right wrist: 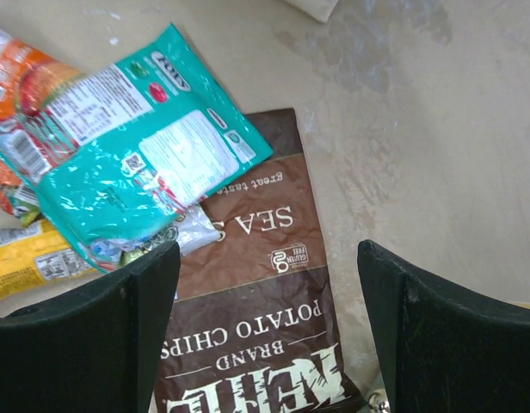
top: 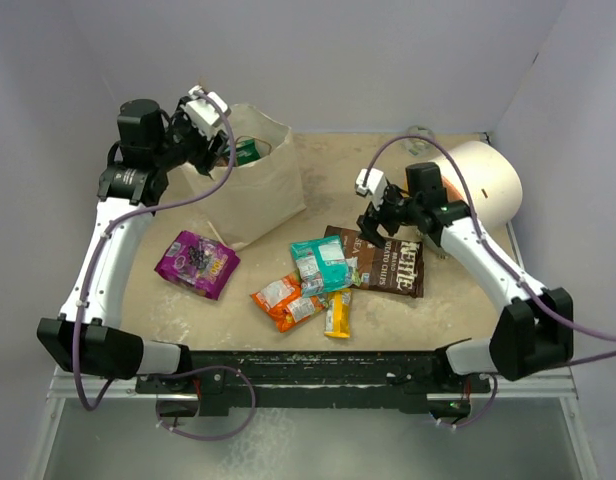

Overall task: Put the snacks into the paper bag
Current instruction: Pick up the snack from the center of the board.

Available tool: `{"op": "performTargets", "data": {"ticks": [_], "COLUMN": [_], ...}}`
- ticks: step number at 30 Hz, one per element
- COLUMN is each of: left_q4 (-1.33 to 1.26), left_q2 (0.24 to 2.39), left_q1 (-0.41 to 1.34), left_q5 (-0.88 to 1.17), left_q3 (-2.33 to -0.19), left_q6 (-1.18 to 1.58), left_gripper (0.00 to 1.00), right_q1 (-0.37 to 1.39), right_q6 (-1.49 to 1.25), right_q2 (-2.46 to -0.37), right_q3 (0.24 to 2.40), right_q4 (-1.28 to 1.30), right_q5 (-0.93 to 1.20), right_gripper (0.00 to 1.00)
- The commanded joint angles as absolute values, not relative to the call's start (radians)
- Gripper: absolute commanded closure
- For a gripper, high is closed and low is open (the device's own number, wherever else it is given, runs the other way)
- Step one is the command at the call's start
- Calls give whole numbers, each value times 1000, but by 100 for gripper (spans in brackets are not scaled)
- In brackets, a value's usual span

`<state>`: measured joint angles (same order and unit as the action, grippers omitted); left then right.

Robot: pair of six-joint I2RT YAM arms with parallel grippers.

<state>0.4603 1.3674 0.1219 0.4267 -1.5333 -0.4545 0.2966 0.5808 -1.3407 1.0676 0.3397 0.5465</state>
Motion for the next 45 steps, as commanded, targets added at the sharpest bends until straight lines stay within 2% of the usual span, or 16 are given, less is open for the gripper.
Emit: {"op": "performTargets", "data": {"ticks": [1, 12, 23, 30, 36, 45], "left_q4": [395, 414, 361, 367, 365, 417], "left_q2": [1315, 1229, 1068, 1043, 1021, 991], "left_q1": [123, 122, 121, 122, 121, 122], "left_q5": [291, 60, 102, 105, 121, 133], "left_q3": [-1522, -1482, -1304, -1281, -1263, -1268], "left_q6": [-527, -541, -462, -469, -464, -473], "left_gripper": [34, 19, 9, 5, 4, 0], "right_q1": [326, 403, 403, 403, 403, 403], "right_q6": [625, 588, 628, 630, 629, 628], "right_q2": [-1442, -1738, -1952, -1997, -2008, -2037], "right_q3": [1146, 1286, 1438, 1435, 1396, 1377], "right_q4": [404, 386, 494, 503, 488, 514], "right_q5": [441, 257, 280, 307, 314, 350], "right_gripper": [14, 15, 14, 19, 31, 66]}}
